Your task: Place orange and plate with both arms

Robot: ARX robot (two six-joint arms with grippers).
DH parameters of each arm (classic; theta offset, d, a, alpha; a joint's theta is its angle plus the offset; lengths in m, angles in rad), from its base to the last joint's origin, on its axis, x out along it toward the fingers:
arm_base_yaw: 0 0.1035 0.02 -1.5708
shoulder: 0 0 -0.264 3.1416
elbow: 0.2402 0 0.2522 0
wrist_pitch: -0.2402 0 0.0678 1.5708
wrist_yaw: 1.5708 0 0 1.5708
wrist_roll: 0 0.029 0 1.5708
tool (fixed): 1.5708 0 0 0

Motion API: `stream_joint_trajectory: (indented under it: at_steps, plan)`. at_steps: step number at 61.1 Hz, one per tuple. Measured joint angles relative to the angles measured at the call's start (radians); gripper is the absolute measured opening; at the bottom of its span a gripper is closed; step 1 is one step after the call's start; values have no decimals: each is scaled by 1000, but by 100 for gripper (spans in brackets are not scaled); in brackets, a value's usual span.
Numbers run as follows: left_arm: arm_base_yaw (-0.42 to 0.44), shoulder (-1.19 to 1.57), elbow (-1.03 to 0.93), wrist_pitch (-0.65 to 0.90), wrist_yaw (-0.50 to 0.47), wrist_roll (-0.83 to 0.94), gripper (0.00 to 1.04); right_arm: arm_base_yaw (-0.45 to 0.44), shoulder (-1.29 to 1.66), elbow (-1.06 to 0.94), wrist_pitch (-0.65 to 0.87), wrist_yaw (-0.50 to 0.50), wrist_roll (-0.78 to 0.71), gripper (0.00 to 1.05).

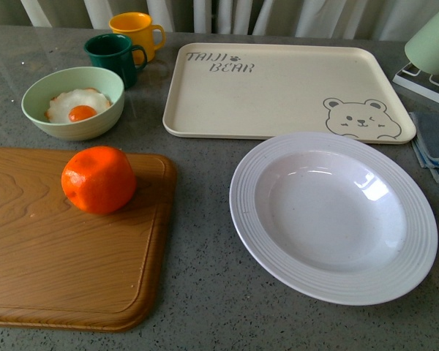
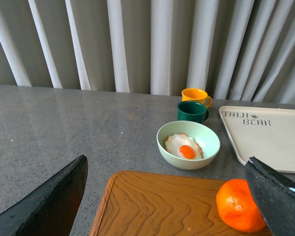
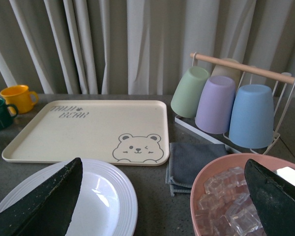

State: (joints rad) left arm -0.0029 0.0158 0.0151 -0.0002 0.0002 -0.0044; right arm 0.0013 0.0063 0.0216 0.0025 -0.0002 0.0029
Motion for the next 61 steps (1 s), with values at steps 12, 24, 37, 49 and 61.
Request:
stream_joint_trajectory:
  at_steps: [12, 24, 37, 49, 61]
  plan:
    - [0, 0, 0, 0, 0, 0, 96, 0, 0, 0, 0, 0, 0, 96]
    - [0, 0, 0, 0, 0, 0, 96, 0, 0, 0, 0, 0, 0, 96]
    - [0, 0, 0, 0, 0, 0, 96, 0, 0, 0, 0, 0, 0, 96]
    - [0, 0, 0, 0, 0, 0, 96, 0, 0, 0, 0, 0, 0, 96]
    - [0, 0, 0, 0, 0, 0, 96, 0, 0, 0, 0, 0, 0, 96]
